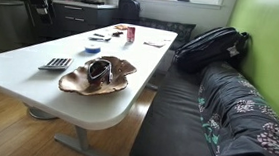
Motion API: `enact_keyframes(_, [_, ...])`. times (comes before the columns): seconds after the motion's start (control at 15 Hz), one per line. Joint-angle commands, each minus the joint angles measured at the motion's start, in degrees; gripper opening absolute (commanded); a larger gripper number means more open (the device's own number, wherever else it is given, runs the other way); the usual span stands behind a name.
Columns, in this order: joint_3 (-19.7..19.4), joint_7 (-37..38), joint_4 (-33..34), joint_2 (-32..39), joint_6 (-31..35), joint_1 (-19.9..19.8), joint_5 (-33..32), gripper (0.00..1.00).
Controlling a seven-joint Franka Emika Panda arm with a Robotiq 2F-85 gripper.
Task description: Put the red wagon and glasses on the table
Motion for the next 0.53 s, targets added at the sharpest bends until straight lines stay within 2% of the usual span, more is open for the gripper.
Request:
enact_keyframes(0.0, [-1.4,0.6,0.2,0.6,-0.1,0.9,-0.7,1.00])
enact_keyframes(0.4, [-1.4,1.4,0.5,1.0,-0.1,0.9,-0.6,1.00])
enact_keyframes(0.47, [0.2,4.9,0.7,1.9,1.0,-1.0,-3.5,1.00])
